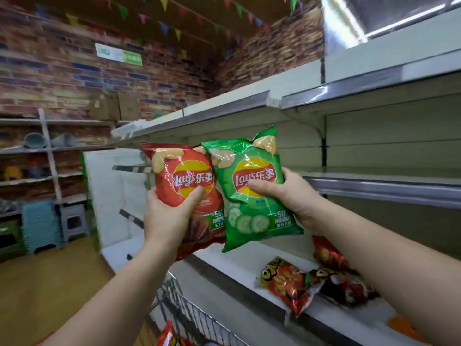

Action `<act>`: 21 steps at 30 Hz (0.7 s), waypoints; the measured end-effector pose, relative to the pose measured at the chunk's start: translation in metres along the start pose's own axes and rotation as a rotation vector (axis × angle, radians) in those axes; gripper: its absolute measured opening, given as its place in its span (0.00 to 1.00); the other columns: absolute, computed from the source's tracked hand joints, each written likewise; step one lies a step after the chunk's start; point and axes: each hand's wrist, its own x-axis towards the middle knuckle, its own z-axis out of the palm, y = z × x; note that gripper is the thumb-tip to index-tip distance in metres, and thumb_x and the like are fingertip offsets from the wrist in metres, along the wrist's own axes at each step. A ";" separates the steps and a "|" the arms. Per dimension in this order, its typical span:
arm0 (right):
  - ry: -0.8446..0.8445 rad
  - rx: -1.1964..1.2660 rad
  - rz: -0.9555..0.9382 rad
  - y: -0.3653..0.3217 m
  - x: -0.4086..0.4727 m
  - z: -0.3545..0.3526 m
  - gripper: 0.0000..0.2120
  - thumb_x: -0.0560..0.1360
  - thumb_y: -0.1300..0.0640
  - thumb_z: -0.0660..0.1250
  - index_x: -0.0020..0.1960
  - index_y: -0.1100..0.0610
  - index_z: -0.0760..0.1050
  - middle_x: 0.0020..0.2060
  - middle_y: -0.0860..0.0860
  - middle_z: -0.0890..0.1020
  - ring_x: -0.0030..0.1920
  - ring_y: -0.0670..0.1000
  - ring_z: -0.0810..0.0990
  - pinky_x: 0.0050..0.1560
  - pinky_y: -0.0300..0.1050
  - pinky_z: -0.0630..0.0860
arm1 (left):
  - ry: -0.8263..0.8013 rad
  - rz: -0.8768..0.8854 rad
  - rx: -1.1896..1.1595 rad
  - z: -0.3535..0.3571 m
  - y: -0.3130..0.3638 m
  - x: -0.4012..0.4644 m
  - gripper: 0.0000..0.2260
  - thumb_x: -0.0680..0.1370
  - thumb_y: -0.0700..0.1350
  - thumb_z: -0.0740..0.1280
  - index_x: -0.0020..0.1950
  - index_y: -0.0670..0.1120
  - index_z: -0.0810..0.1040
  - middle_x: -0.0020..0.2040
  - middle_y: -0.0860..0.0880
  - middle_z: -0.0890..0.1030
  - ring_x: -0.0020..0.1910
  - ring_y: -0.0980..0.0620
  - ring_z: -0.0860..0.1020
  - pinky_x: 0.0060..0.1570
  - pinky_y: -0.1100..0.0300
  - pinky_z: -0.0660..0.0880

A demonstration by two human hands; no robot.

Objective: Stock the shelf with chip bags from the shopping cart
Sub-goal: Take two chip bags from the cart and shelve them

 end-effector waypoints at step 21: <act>0.606 -0.268 -0.054 -0.136 -0.265 -0.221 0.32 0.56 0.52 0.75 0.58 0.58 0.73 0.48 0.55 0.84 0.46 0.53 0.84 0.46 0.46 0.81 | -0.624 0.042 -0.330 0.195 0.138 -0.216 0.30 0.65 0.56 0.77 0.62 0.50 0.68 0.55 0.49 0.79 0.54 0.45 0.79 0.57 0.44 0.76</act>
